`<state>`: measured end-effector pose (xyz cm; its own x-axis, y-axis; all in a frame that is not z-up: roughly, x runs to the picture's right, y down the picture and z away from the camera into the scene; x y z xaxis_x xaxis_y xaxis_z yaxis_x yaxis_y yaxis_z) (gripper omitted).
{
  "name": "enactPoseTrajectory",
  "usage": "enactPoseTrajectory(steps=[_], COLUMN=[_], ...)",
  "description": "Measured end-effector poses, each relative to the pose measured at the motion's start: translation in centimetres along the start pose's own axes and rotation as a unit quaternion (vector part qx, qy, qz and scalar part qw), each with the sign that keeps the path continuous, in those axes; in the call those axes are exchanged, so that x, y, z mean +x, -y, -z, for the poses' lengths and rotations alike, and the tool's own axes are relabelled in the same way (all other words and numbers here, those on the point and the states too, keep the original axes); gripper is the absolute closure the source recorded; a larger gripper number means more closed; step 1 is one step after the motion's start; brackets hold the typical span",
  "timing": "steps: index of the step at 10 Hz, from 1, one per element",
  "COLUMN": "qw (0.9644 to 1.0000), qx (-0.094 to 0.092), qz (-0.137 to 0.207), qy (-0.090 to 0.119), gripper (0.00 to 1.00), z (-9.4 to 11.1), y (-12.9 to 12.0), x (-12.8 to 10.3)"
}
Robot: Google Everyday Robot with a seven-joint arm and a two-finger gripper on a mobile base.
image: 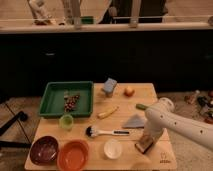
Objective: Wipe table surface with eraser
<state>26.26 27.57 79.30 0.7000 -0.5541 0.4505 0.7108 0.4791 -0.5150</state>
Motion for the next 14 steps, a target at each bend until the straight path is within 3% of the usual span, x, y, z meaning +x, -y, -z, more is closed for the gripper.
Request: enactPoseTrajectory(steps=[4, 7, 11, 14], qw=[0.9993, 0.9985, 0.9994, 0.9992], qx=[-0.007, -0.005, 0.002, 0.003], qz=[-0.030, -0.040, -0.007, 0.029], qy=[-0.020, -0.036, -0.033, -0.028], gripper=[0.98, 0.98, 0.98, 0.98], z=[0.6, 1.1, 1.4, 1.6], y=[-2.2, -0.7, 2.7, 2.4], x=[2.6, 4.0, 1.2, -1.2])
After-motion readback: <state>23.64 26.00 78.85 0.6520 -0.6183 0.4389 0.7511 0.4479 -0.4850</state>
